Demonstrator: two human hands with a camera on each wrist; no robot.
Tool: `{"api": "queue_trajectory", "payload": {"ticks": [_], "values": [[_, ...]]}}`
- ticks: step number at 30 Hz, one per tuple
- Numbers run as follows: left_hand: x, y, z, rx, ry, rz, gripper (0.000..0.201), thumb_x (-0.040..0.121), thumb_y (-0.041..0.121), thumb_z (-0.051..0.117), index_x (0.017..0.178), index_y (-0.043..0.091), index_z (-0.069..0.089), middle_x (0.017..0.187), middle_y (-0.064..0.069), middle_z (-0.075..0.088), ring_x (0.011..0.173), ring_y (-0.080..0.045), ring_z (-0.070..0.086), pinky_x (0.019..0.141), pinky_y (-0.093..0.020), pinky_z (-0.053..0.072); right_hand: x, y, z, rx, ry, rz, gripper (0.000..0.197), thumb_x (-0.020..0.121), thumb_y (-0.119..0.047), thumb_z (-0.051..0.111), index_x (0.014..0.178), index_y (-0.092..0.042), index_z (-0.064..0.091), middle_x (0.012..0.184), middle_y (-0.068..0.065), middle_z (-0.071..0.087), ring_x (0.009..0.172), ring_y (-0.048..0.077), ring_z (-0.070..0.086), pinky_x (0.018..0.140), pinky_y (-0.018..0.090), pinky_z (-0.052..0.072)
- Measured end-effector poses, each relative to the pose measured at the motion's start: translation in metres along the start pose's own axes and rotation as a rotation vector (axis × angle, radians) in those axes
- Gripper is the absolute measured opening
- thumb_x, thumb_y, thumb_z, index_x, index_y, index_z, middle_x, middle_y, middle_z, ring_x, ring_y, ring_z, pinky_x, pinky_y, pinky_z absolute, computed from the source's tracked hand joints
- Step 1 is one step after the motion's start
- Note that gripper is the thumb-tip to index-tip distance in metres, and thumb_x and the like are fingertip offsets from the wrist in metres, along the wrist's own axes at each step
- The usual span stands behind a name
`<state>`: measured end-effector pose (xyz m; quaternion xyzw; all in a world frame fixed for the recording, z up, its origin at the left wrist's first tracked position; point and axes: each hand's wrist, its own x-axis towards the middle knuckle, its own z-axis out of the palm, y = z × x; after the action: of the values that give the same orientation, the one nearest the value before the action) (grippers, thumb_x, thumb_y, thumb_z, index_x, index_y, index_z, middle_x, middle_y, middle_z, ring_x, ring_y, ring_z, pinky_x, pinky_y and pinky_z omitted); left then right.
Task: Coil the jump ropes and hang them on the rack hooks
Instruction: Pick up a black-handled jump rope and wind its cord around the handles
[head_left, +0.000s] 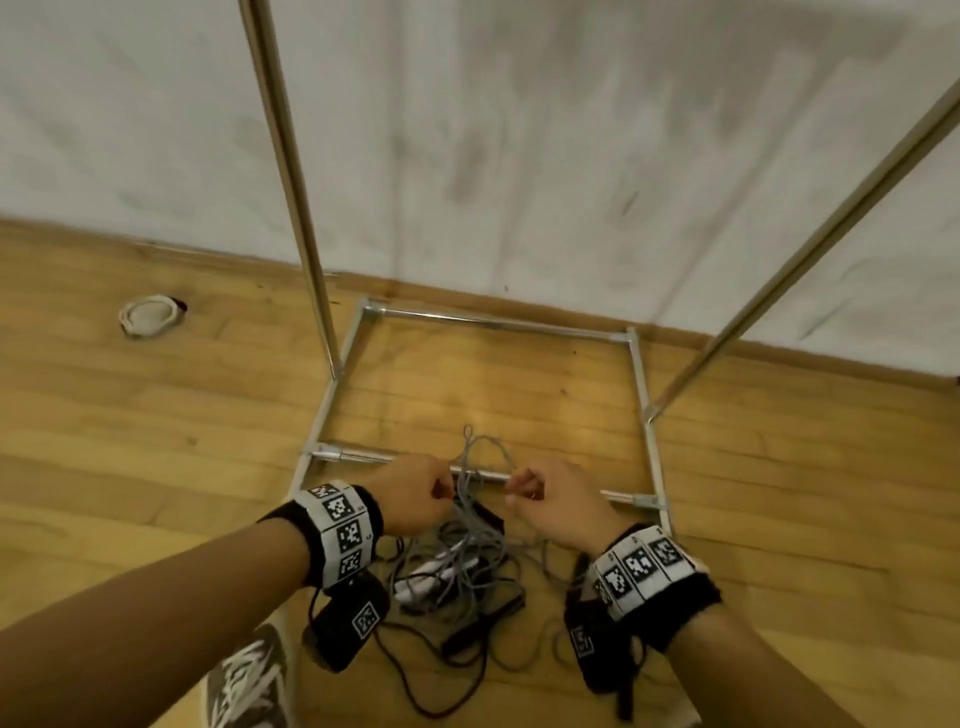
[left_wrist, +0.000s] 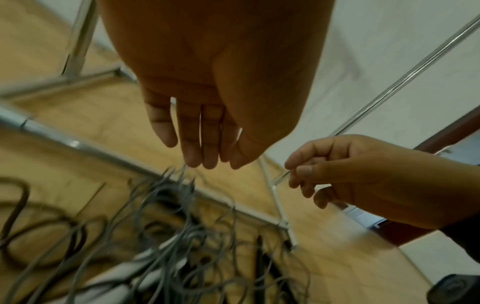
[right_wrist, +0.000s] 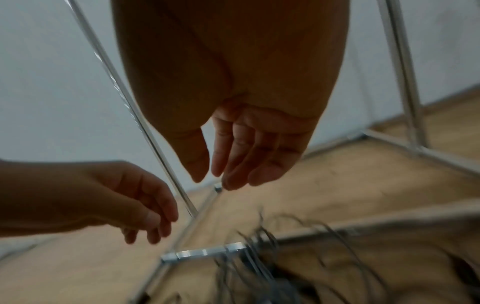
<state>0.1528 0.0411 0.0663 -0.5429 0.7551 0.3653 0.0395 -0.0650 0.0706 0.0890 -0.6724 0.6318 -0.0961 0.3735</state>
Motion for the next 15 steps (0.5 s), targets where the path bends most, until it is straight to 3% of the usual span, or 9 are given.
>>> {"api": "queue_trajectory", "payload": {"ticks": [1, 4, 7, 9, 11, 13, 15], "values": [[0.009, -0.007, 0.016, -0.007, -0.027, -0.022, 0.015, 0.089, 0.031, 0.058, 0.084, 0.018, 0.062, 0.082, -0.005, 0.066, 0.077, -0.025, 0.062, 0.066, -0.035, 0.049, 0.006, 0.017, 0.014, -0.009, -0.023, 0.027, 0.007, 0.084, -0.035, 0.069, 0.085, -0.035, 0.062, 0.078, -0.02, 0.061, 0.075, -0.004, 0.058, 0.057, 0.006, 0.038], [0.035, -0.024, 0.055, -0.012, -0.09, -0.065, 0.014, 0.089, 0.024, 0.054, 0.091, 0.016, 0.064, 0.093, -0.006, 0.068, 0.087, -0.028, 0.064, 0.077, -0.04, 0.055, 0.028, 0.062, 0.053, -0.064, -0.061, 0.087, 0.013, 0.087, -0.033, 0.062, 0.098, -0.027, 0.065, 0.089, -0.012, 0.064, 0.087, 0.009, 0.062, 0.074, 0.025, 0.051], [0.055, -0.036, 0.088, -0.038, -0.174, -0.146, 0.019, 0.093, 0.015, 0.049, 0.107, 0.014, 0.062, 0.106, -0.009, 0.065, 0.091, -0.025, 0.06, 0.081, -0.041, 0.054, 0.048, 0.093, 0.091, -0.061, -0.127, 0.142, 0.019, 0.093, -0.03, 0.056, 0.109, -0.021, 0.062, 0.103, -0.004, 0.063, 0.097, 0.015, 0.06, 0.076, 0.026, 0.048], [0.066, -0.041, 0.103, -0.084, -0.091, -0.134, 0.014, 0.096, 0.015, 0.047, 0.103, 0.015, 0.06, 0.099, -0.006, 0.062, 0.082, -0.02, 0.057, 0.072, -0.035, 0.051, 0.063, 0.107, 0.11, -0.061, -0.104, 0.165, 0.018, 0.095, -0.03, 0.053, 0.108, -0.022, 0.062, 0.098, -0.006, 0.061, 0.092, 0.014, 0.06, 0.066, 0.019, 0.041], [0.078, -0.04, 0.11, -0.119, 0.074, -0.019, 0.011, 0.096, 0.019, 0.049, 0.099, 0.02, 0.059, 0.093, 0.004, 0.053, 0.083, -0.018, 0.055, 0.07, -0.027, 0.041, 0.081, 0.118, 0.124, -0.07, -0.07, 0.187, 0.013, 0.096, -0.03, 0.051, 0.099, -0.021, 0.061, 0.089, -0.006, 0.06, 0.085, 0.017, 0.061, 0.057, 0.021, 0.04], [0.095, -0.034, 0.111, -0.125, 0.173, 0.08, 0.016, 0.095, 0.024, 0.052, 0.107, 0.017, 0.06, 0.097, 0.007, 0.048, 0.089, -0.014, 0.051, 0.073, -0.023, 0.036, 0.099, 0.128, 0.133, -0.093, -0.112, 0.203, 0.018, 0.097, -0.031, 0.049, 0.102, -0.018, 0.06, 0.097, 0.002, 0.063, 0.085, 0.022, 0.062, 0.065, 0.032, 0.05], [0.115, -0.029, 0.111, -0.082, 0.144, 0.131, 0.021, 0.098, 0.026, 0.051, 0.113, 0.015, 0.06, 0.107, 0.004, 0.053, 0.094, -0.011, 0.048, 0.078, -0.023, 0.037, 0.111, 0.135, 0.141, -0.123, -0.167, 0.205, 0.021, 0.096, -0.032, 0.05, 0.112, -0.02, 0.059, 0.107, 0.004, 0.062, 0.09, 0.023, 0.062, 0.075, 0.038, 0.054]]}}
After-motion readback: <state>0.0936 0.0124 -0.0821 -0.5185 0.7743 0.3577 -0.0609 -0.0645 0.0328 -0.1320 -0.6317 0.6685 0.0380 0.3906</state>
